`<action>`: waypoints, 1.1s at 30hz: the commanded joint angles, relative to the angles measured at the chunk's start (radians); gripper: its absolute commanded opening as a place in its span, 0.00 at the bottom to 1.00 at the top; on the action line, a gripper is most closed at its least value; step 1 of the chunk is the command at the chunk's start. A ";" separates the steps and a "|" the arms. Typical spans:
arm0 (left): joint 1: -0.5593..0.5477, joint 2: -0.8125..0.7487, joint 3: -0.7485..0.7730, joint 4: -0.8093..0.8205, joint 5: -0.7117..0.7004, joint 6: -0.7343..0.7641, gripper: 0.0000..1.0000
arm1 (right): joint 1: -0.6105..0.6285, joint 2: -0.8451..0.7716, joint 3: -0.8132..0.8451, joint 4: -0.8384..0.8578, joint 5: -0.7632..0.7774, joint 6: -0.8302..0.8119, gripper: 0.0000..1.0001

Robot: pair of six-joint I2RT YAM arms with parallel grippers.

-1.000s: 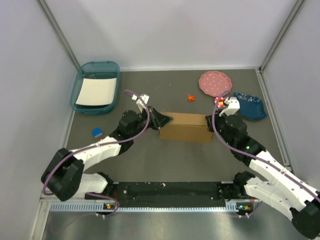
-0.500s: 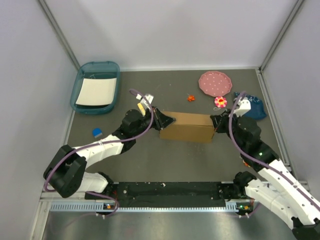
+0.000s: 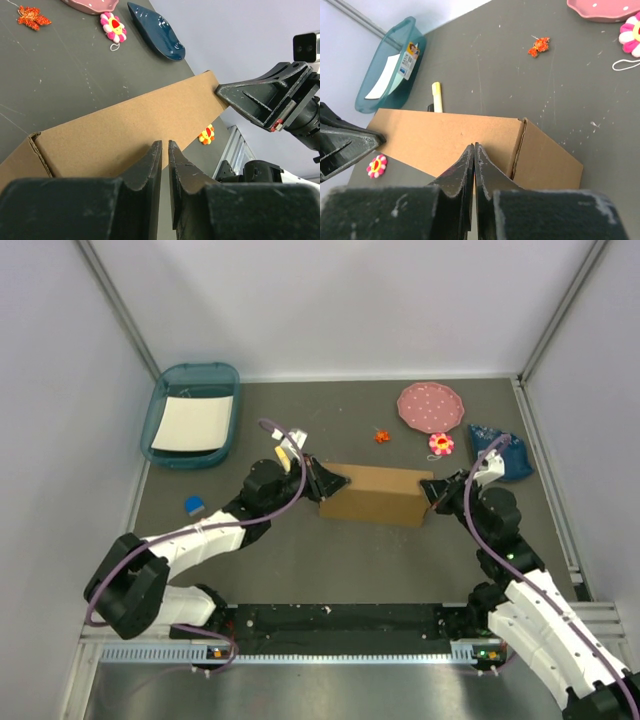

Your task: Fold the paper box

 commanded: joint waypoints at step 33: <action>-0.032 -0.199 -0.079 -0.249 -0.253 0.139 0.27 | -0.002 -0.026 0.056 -0.230 -0.041 -0.093 0.37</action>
